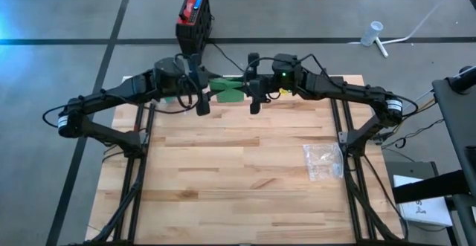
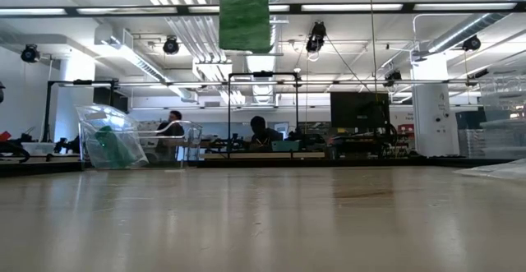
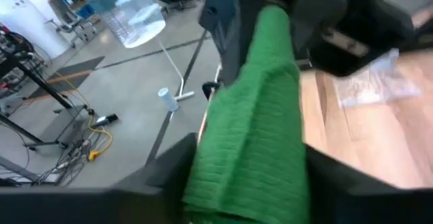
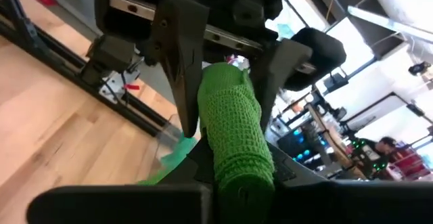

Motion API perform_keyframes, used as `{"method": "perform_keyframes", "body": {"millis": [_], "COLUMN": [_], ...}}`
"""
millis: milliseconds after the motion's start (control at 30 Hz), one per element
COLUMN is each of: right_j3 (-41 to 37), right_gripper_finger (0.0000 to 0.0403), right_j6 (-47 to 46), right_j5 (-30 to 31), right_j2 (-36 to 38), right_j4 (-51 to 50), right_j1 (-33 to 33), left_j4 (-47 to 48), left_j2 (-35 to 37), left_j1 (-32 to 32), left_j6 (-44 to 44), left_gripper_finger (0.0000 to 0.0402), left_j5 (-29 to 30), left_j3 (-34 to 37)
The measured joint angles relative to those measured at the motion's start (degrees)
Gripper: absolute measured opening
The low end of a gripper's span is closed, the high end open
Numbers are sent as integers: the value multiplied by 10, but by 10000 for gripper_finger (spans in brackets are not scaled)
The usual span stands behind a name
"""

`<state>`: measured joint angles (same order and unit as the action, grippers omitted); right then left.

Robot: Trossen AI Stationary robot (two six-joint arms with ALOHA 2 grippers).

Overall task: Roll bandage
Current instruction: Roll the green bandage

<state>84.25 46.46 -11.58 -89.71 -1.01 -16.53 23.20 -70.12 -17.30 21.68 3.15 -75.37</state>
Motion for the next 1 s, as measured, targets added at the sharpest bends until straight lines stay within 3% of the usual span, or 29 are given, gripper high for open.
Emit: {"method": "perform_keyframes", "body": {"millis": [167,200,400,567,667,800,1000], "right_j3": [-1,0,7,8,8,9,7], "right_gripper_finger": [45,51,122,196,229,250,248], "right_j6": [-68,-103,-289,-397,-457,-494,-509], "right_j5": [1,1,-8,-67,-65,-10,12], "right_j2": [0,0,3,11,12,12,7], "right_j4": [-6,-7,-35,-40,-31,-26,-33], "right_j1": [0,0,-1,-4,-4,-6,-11], "left_j4": [13,13,12,4,-4,-31,-66], "left_j2": [-7,-7,-10,-11,-11,-11,-8], "left_j1": [0,0,1,7,8,14,30], "left_j6": [58,72,183,258,277,277,278], "left_gripper_finger": [44,30,46,32,32,32,32], "left_j5": [0,1,5,35,42,50,98], "left_j3": [0,0,1,5,5,6,5]}}
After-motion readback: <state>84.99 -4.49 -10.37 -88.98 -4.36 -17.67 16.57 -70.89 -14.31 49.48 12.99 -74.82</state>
